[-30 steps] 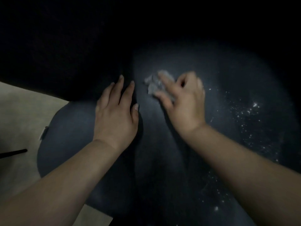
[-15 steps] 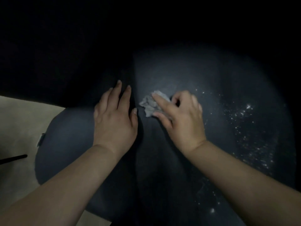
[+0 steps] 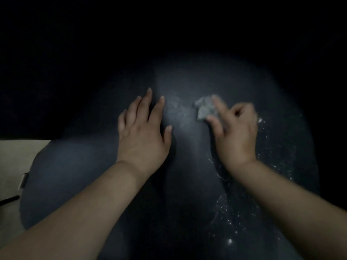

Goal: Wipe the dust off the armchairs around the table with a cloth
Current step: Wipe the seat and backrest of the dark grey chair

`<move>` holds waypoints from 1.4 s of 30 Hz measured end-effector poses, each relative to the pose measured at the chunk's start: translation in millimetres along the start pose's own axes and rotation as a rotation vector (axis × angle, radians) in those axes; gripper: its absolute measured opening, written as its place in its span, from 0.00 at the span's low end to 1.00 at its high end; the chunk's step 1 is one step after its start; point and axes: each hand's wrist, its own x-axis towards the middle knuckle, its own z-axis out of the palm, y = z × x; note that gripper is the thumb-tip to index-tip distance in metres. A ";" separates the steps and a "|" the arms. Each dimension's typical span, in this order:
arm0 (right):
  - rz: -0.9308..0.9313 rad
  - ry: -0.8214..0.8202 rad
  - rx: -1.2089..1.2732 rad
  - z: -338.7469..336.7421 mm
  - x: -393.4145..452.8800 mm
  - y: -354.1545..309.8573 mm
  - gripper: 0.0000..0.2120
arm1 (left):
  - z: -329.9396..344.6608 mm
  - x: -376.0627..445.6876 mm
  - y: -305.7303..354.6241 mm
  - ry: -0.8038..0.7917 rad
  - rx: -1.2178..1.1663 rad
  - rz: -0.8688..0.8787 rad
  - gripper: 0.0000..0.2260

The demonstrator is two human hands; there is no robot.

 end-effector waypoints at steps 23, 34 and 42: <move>-0.124 -0.057 0.074 -24.7 -38.9 31.3 0.19 | 9.2 10.9 45.0 -0.048 -0.007 0.113 0.27; 0.027 0.026 0.025 -30.9 -3.4 71.8 0.17 | 17.2 8.1 55.2 -0.041 0.021 0.102 0.26; 0.137 0.054 0.017 -43.7 26.6 89.7 0.18 | 14.5 4.6 51.6 -0.062 0.054 0.141 0.26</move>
